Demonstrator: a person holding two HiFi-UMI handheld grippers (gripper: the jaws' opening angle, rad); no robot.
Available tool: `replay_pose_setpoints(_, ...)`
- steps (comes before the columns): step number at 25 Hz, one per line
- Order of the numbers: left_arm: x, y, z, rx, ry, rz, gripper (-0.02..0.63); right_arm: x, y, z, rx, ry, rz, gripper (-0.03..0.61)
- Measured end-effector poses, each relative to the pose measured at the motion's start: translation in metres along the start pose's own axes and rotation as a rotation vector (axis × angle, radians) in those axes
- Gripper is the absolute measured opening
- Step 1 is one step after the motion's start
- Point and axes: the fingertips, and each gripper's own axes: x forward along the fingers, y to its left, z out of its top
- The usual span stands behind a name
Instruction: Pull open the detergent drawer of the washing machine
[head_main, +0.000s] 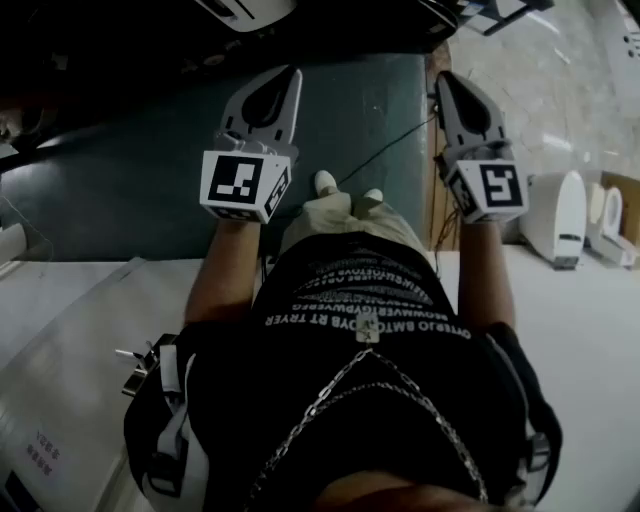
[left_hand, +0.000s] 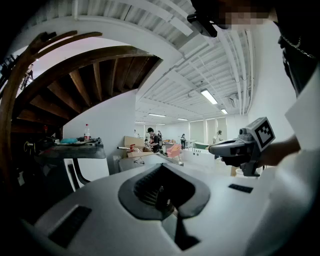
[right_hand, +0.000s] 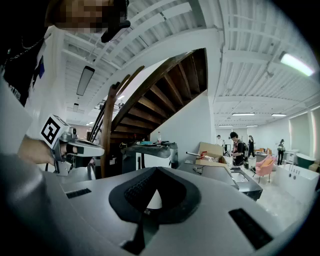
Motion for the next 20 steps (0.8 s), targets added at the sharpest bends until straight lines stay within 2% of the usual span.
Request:
replay_pose_setpoints(4,0.013,-0.029,0.009,-0.007,0.005,-0.039,0.004,-0.01,-0.003,0.008,0.03,0.002,0.029,0.002)
replay_pose_setpoints(7,0.022,-0.04,0.016,0.012,0.005,-0.052,0.004,-0.015,-0.014,0.0,0.031,0.004,0.034,0.002)
replay_pose_setpoints(15,0.029,-0.027,0.006,0.011,0.036,-0.016,0.004,-0.003,-0.025,-0.004,0.067,0.016,0.053,0.003)
replay_pose_setpoints(20,0.033,-0.022,0.014,0.019,0.021,-0.001,0.003,0.003,-0.028,0.002,0.064,-0.005,0.068,0.003)
